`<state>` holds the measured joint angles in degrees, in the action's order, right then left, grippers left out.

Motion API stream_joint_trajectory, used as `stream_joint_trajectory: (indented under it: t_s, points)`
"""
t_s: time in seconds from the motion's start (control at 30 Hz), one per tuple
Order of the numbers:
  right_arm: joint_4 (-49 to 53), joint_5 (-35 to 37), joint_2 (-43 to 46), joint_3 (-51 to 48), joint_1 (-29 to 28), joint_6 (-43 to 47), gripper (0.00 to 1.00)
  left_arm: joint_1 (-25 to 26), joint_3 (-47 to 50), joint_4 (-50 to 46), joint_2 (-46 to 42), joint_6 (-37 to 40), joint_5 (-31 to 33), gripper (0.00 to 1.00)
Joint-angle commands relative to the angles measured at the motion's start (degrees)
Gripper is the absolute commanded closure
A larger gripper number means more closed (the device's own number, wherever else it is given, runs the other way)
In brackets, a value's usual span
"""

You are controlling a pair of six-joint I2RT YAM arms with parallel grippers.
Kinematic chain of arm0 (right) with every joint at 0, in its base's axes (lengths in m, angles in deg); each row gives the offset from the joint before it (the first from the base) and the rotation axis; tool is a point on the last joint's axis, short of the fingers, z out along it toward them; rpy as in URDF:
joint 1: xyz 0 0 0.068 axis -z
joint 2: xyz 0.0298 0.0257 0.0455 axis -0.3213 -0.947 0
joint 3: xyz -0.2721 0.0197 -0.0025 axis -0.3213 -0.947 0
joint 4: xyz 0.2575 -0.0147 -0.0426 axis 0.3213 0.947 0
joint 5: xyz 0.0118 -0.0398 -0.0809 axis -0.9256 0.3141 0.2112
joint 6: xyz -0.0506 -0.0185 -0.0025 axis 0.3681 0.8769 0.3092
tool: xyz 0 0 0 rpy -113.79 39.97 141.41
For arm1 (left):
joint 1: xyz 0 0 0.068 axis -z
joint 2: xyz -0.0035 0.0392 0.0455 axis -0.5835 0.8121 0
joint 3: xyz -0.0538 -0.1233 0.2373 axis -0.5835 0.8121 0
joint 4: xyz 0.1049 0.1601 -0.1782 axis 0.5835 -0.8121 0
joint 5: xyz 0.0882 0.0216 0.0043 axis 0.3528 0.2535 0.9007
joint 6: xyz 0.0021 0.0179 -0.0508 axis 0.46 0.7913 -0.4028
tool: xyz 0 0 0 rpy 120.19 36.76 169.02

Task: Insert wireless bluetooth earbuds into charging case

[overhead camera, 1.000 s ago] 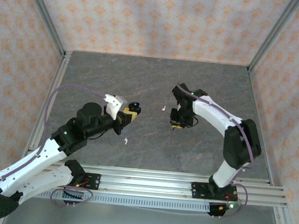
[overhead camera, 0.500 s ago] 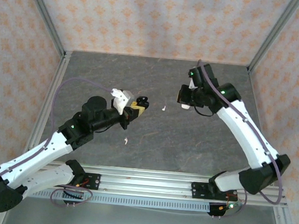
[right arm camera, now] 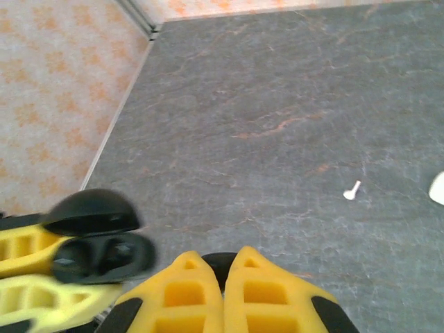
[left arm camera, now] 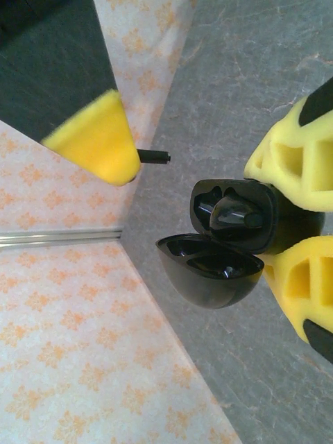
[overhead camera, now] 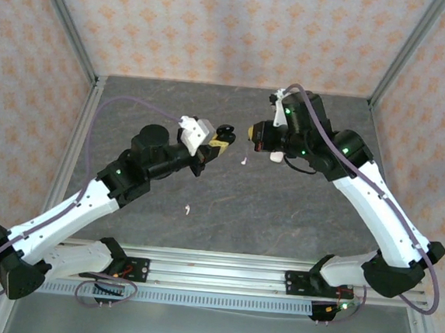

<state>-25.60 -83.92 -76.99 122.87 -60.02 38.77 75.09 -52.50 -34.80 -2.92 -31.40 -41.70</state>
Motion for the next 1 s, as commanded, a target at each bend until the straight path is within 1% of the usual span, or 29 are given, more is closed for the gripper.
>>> stream_joint_trajectory:
  t_s: [0.0, 0.13, 0.27, 0.43, 0.97]
  points:
    - [-2.51, 2.67, 0.31, 3.02, -1.67, 2.66, 0.98, 0.84, -2.45, 1.59, 1.05, 1.85, -0.80, 1.00]
    - [-1.95, 3.02, -0.50, 4.38, -3.08, 3.71, 0.98, 1.52, -3.08, 1.32, 1.97, 2.13, -0.67, 1.00]
    - [-2.53, 3.14, -0.63, 3.46, -4.20, 4.43, 0.98, 1.91, -3.31, 1.48, 2.33, 1.83, -0.58, 1.00]
    - [-2.95, 1.57, -0.90, 2.25, -4.91, 5.11, 0.98, 2.08, -3.35, 1.67, 2.49, 1.46, -0.60, 1.00]
    - [-4.37, 1.14, -0.96, -0.74, -5.24, 5.57, 0.98, 2.96, -3.39, 1.23, 2.09, 1.00, -0.50, 1.00]
